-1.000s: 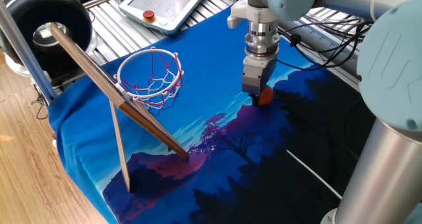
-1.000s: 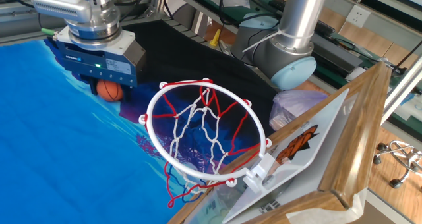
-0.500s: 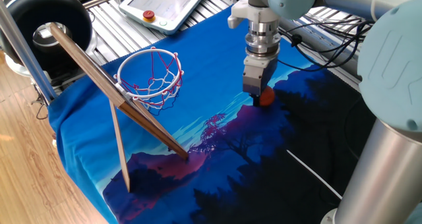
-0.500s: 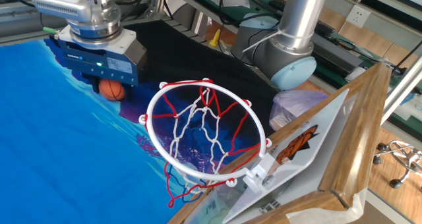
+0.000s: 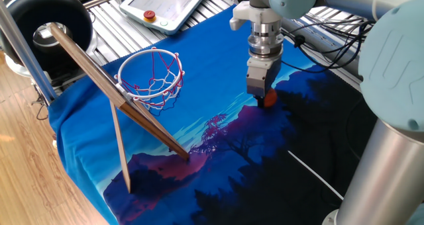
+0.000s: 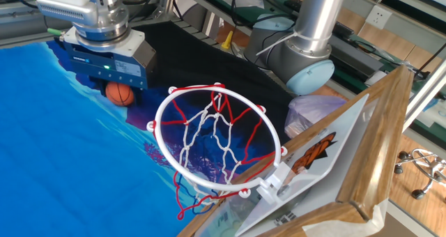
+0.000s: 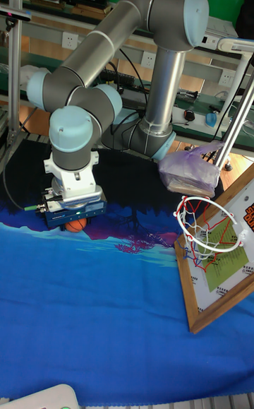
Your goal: Grab a basketball, release it and shoot it into the basket
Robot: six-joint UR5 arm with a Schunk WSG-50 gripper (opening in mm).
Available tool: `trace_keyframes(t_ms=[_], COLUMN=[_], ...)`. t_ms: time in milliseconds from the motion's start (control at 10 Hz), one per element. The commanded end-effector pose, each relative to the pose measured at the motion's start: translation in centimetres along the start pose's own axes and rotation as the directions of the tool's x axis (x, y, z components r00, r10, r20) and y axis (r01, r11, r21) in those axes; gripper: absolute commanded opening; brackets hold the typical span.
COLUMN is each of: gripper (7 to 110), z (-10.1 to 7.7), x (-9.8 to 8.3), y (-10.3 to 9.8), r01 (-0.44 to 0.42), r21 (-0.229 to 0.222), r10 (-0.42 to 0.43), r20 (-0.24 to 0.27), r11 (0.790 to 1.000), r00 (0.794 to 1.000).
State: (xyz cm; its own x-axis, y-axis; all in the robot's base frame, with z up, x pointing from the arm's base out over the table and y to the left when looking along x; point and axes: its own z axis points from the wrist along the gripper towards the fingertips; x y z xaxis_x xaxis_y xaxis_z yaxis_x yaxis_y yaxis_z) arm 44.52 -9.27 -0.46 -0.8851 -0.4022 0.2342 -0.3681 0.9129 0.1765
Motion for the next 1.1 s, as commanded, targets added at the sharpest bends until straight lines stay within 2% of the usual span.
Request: trace_keyframes(t_ms=[0,100,400,500,1000], gripper=[66,44,44,7,7], z=[0.01,0.01,-0.02,-0.04,-0.77], x=[-0.05,0.05,0.16,0.03,-0.43], y=[0.19,0.12,0.16,0.11,0.63], r01=[-0.018,-0.030,-0.052,-0.061,-0.088], r21=[-0.013,-0.010,-0.010,-0.007,-0.011], r10=[0.018,0.030,0.052,0.061,0.088], r20=[0.003,-0.001,-0.006,-0.002,0.007], r11=[1.000,1.000,0.999,0.998,0.996], r00=[1.000,1.000,0.999,0.998,0.996])
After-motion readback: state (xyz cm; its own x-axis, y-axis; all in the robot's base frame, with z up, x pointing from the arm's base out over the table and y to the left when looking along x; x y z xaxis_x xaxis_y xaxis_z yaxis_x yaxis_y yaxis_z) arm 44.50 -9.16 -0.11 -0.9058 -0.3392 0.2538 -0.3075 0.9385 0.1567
